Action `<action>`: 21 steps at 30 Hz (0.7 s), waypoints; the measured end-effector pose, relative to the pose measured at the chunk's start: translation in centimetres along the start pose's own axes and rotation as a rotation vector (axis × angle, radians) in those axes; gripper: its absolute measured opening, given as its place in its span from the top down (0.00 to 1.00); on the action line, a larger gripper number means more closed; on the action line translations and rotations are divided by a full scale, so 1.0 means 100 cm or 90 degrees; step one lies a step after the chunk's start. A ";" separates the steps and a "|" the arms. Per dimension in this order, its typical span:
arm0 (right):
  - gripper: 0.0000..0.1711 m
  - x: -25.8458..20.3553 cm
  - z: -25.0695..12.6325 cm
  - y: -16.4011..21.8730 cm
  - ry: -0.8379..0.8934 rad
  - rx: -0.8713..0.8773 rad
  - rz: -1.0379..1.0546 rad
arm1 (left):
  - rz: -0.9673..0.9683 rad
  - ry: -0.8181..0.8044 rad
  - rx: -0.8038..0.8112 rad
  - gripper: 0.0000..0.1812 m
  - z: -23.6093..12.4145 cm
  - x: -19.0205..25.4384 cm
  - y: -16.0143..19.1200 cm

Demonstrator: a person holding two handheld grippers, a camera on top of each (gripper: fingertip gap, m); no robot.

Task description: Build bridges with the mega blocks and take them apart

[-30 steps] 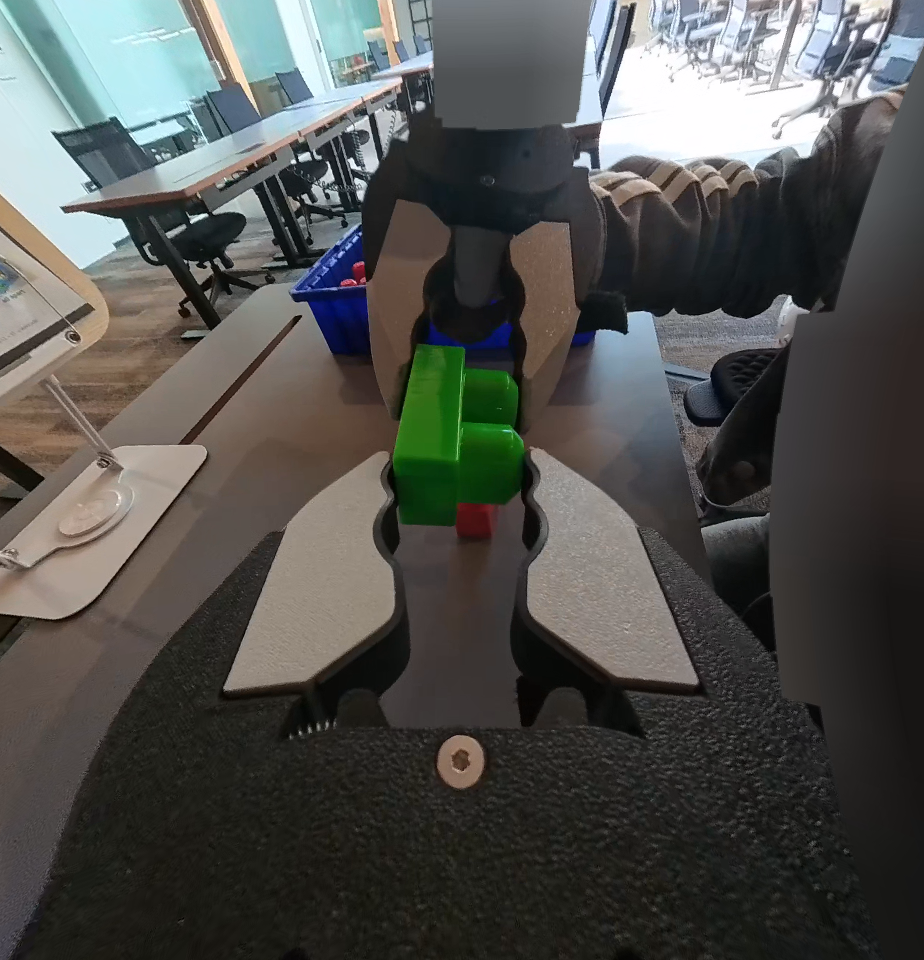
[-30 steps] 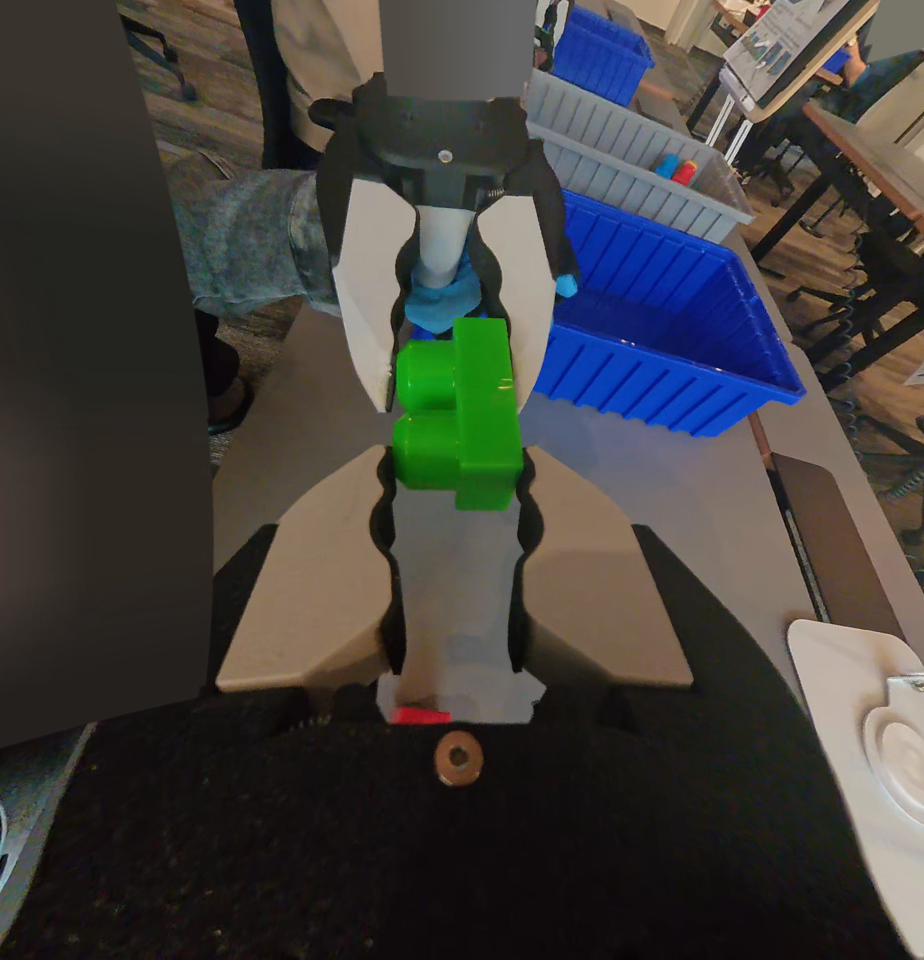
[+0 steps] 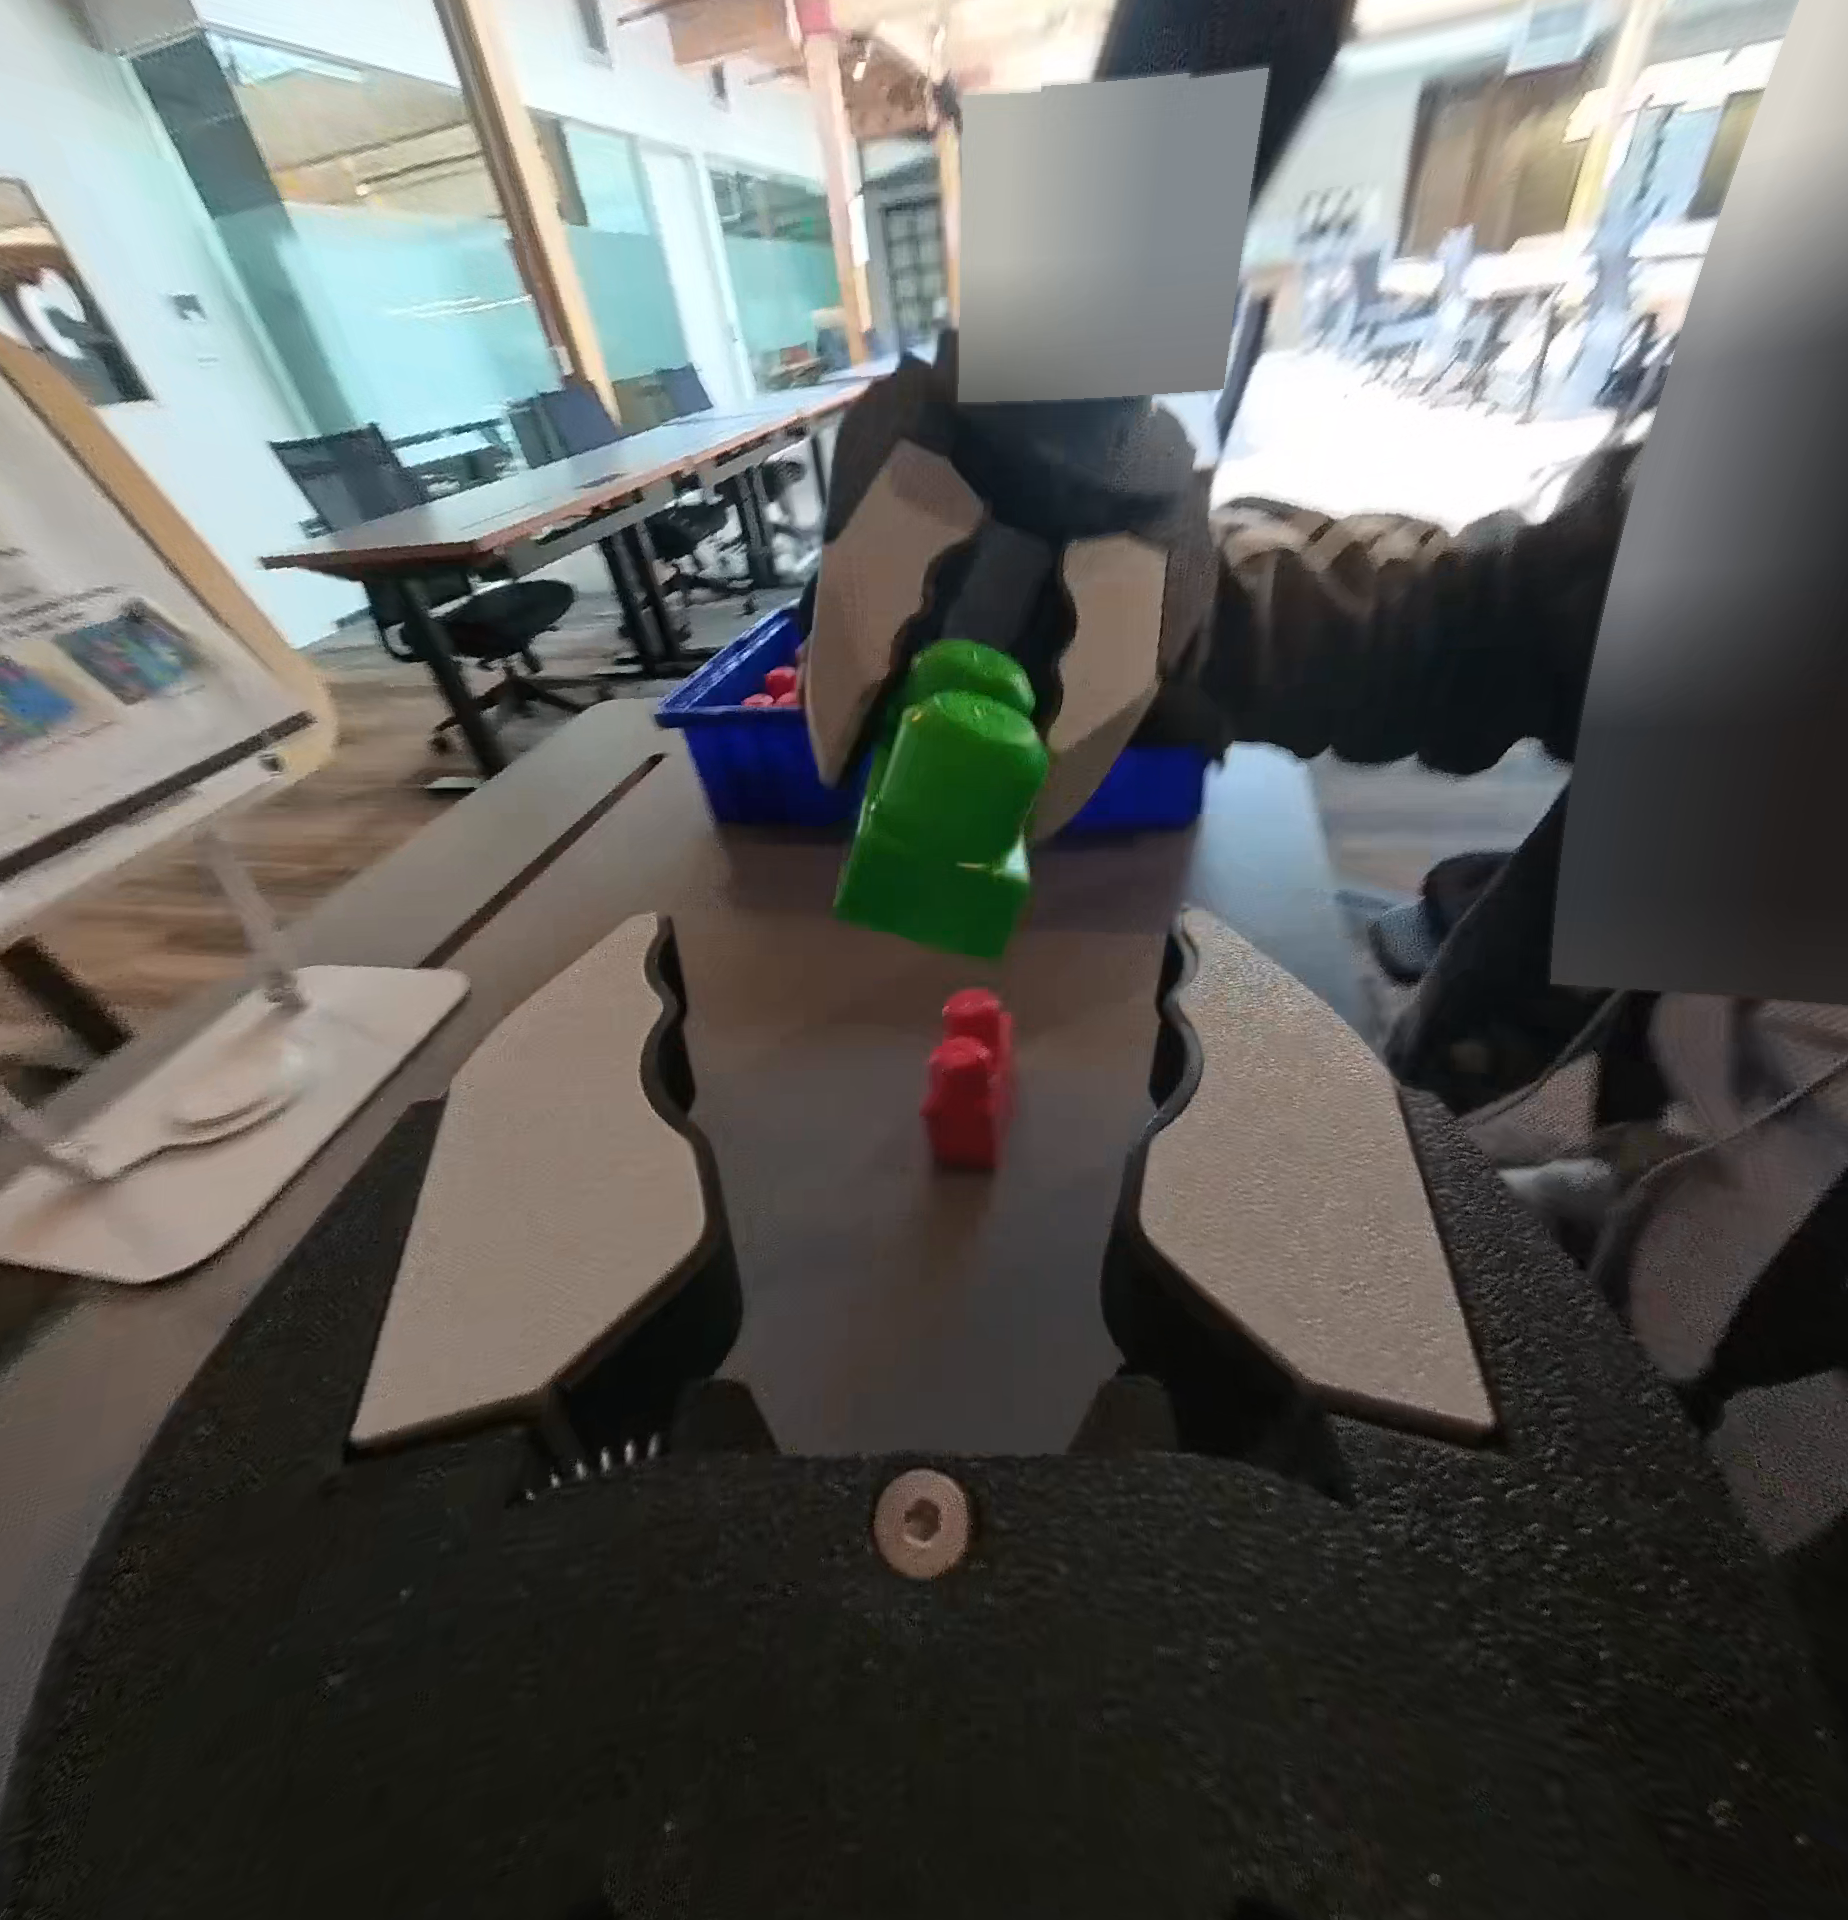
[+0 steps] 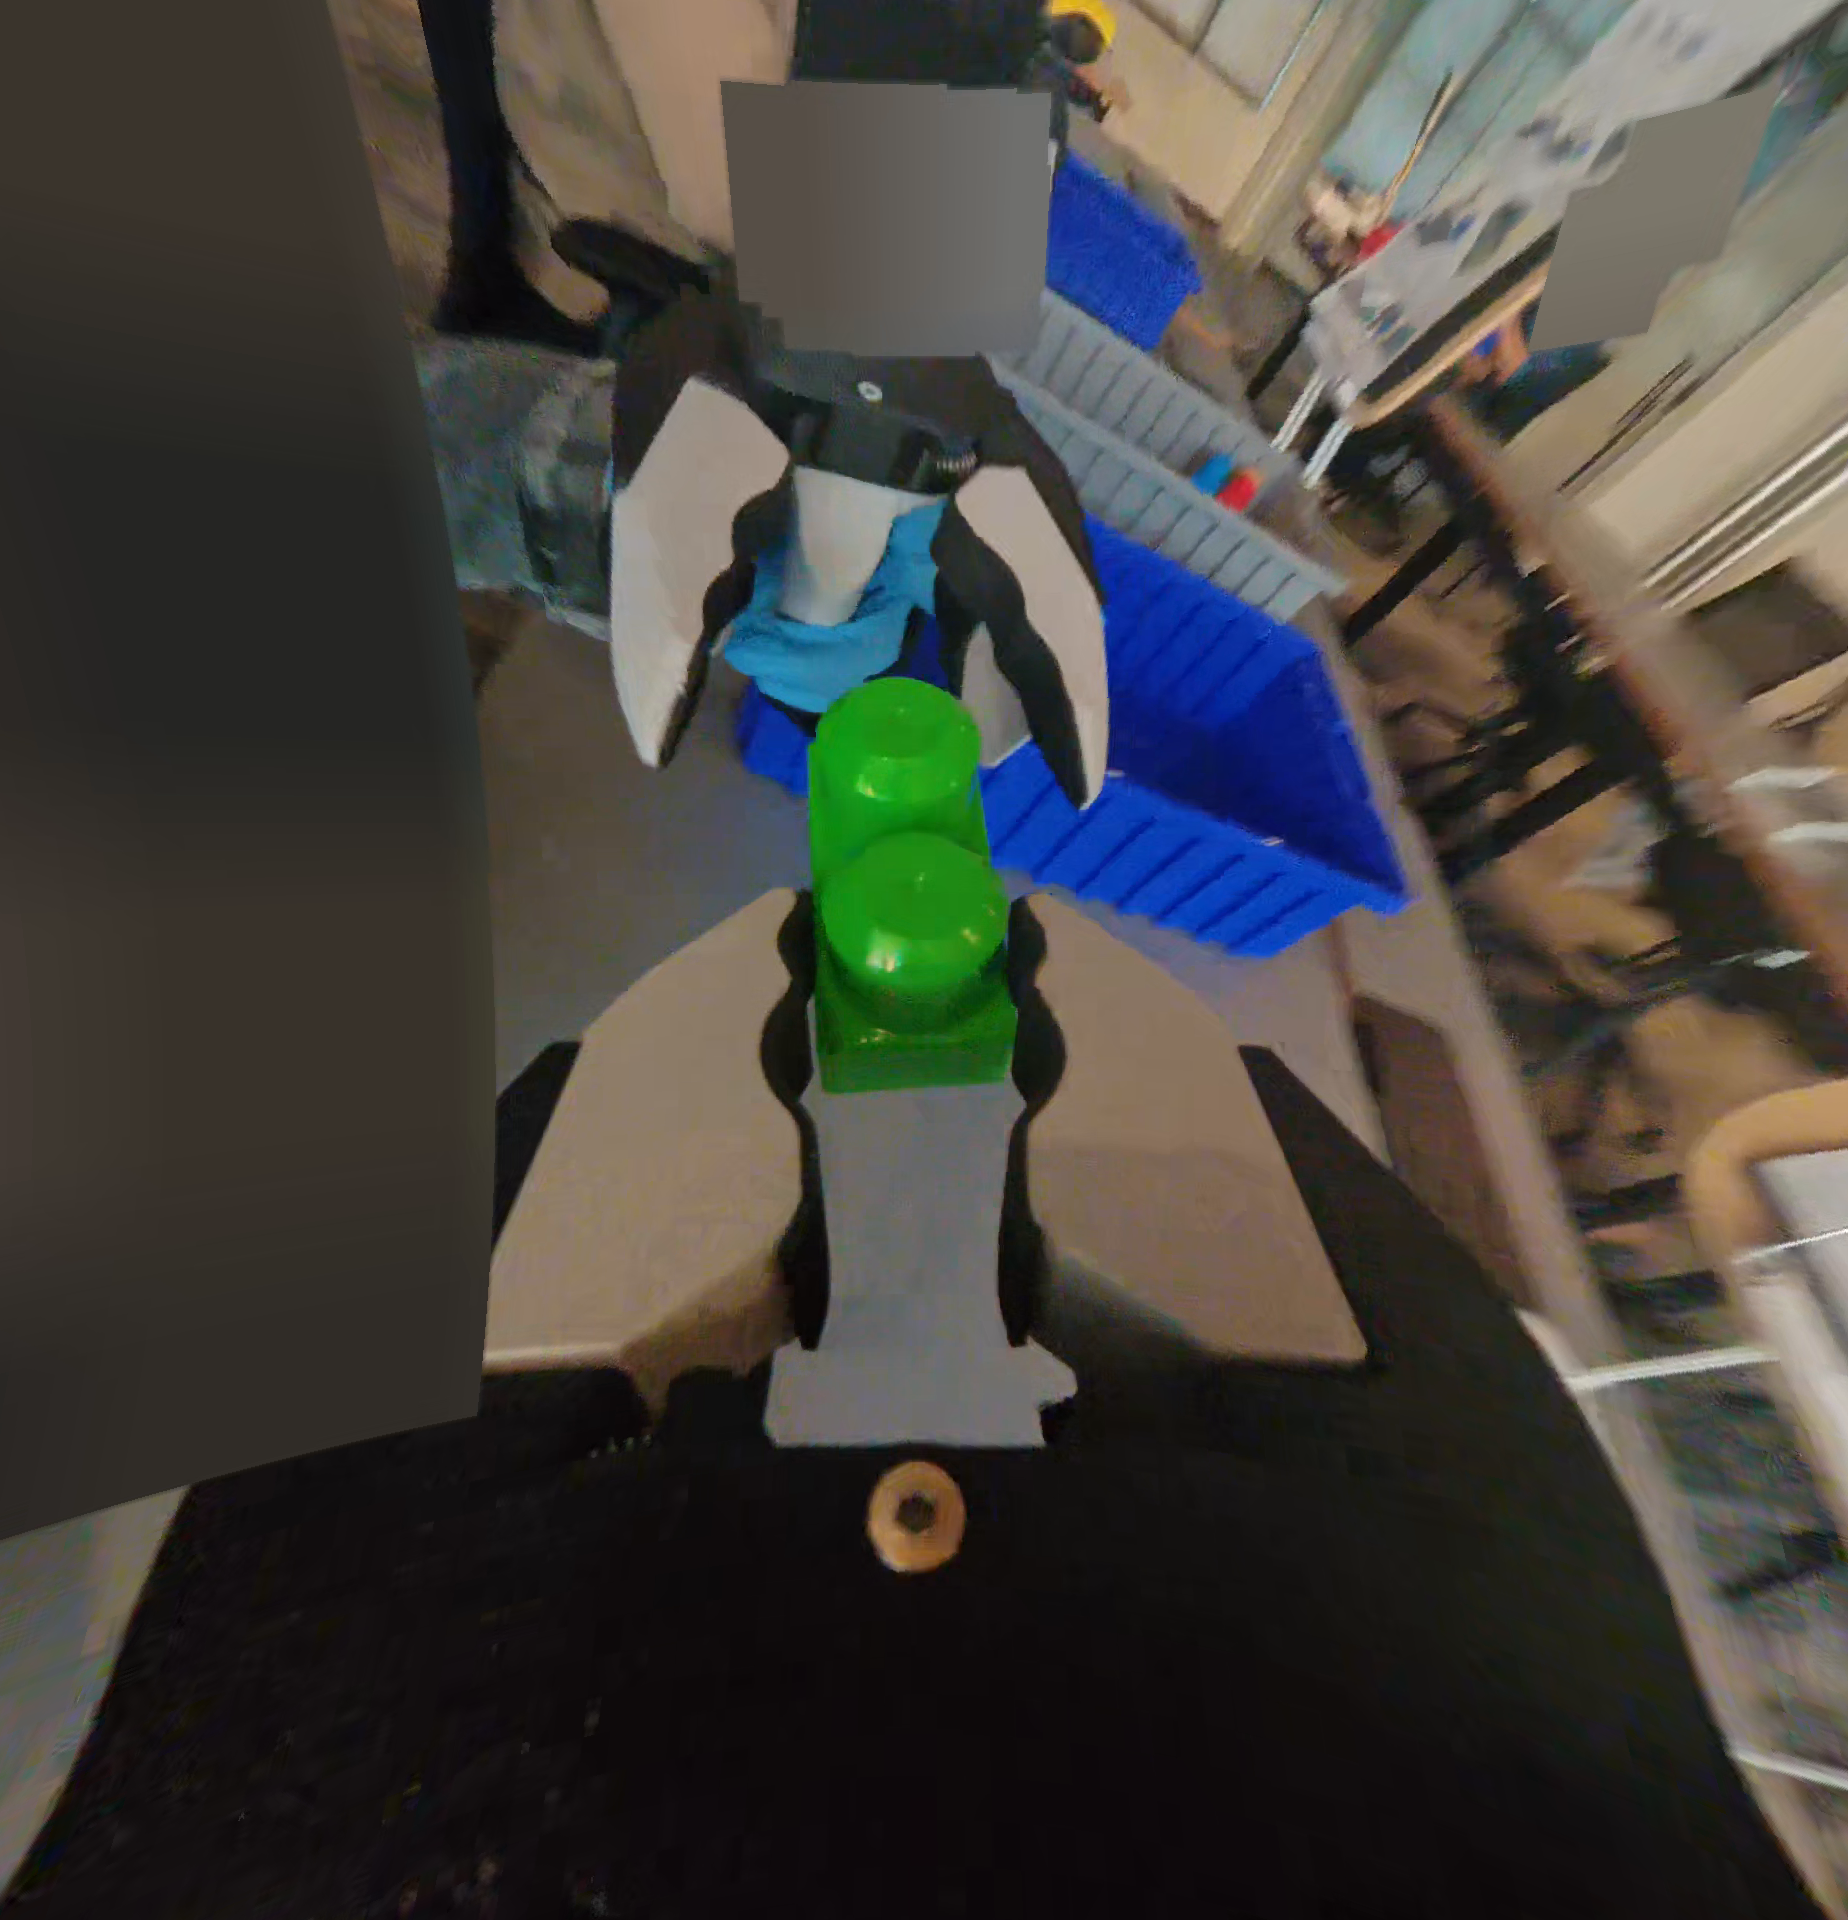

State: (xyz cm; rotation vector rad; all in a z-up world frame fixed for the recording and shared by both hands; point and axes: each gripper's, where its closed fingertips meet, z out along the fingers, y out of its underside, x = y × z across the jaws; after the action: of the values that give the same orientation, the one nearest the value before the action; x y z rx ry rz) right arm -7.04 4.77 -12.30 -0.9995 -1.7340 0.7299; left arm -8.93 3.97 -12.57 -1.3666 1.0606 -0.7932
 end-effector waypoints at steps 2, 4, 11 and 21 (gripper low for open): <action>0.80 -0.002 0.000 0.002 -0.036 0.005 0.080 | 0.036 -0.022 -0.031 0.56 -0.001 -0.002 0.005; 0.80 -0.004 0.001 0.002 -0.058 0.009 0.123 | 0.049 -0.029 -0.041 0.59 0.001 -0.002 0.007; 0.80 -0.008 0.006 0.004 -0.076 0.012 0.156 | 0.011 0.008 -0.018 0.63 0.008 0.003 0.006; 0.80 -0.011 0.008 0.010 -0.101 -0.016 0.180 | -0.033 0.043 -0.020 0.81 0.012 0.010 0.013</action>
State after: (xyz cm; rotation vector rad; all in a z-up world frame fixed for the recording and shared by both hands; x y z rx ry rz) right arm -7.25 4.28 -13.87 -1.2487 -1.7588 0.9919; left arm -7.67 3.63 -14.13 -1.4068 1.0978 -0.8700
